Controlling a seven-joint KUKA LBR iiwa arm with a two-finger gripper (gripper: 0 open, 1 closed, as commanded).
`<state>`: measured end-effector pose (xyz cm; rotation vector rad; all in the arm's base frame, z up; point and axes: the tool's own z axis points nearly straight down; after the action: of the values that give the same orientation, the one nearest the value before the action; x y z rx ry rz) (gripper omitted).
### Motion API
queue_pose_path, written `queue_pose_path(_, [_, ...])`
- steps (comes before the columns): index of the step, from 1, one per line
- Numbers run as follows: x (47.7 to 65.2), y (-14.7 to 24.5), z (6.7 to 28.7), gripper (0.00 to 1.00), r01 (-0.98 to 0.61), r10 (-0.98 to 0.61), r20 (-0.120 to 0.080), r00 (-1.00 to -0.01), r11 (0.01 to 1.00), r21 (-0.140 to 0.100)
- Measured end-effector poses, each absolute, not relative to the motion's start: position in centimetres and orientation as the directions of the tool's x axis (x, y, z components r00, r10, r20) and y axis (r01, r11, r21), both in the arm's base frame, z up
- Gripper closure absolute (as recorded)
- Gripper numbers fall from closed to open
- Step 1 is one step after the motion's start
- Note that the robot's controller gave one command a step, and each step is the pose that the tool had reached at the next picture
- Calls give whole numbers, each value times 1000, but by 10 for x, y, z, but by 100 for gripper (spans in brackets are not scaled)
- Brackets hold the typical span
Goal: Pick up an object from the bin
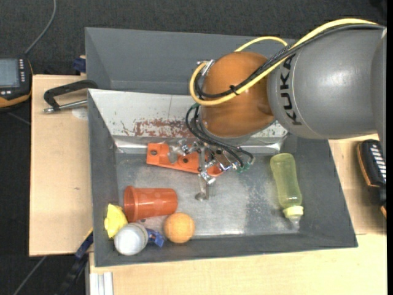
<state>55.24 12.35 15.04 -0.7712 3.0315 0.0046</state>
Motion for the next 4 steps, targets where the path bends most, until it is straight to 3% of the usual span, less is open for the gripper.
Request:
queue_pose_path(2, [556,121,131,0,-375,-375,-13,-927,927,-1])
queue_pose_path(3, [510,95,92,0,-392,-392,-17,-920,920,1])
queue_pose_path(4, [541,92,79,0,-530,-530,-16,-848,848,-3])
